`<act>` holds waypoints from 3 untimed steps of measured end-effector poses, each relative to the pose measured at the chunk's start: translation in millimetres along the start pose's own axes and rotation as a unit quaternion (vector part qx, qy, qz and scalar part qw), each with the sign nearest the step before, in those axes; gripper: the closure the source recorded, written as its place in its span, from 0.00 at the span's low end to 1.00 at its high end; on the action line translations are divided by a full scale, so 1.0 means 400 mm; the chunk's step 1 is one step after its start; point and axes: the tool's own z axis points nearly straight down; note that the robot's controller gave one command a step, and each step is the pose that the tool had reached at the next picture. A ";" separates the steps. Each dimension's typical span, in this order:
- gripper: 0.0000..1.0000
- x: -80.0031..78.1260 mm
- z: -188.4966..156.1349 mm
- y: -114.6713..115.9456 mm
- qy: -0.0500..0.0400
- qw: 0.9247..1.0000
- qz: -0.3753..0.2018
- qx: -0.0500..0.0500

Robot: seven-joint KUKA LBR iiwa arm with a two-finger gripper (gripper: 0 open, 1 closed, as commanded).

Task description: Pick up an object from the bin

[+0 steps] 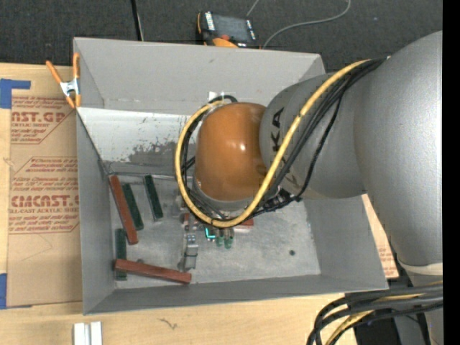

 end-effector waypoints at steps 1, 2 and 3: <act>0.00 0.043 0.189 0.060 -0.008 0.998 -0.059 -0.001; 1.00 0.049 0.188 0.059 -0.003 0.998 -0.059 -0.001; 1.00 -0.160 0.188 -0.022 0.001 0.992 -0.128 0.002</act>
Offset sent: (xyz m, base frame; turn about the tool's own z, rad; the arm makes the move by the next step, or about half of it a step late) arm -0.0199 0.0232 -0.0744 -0.1180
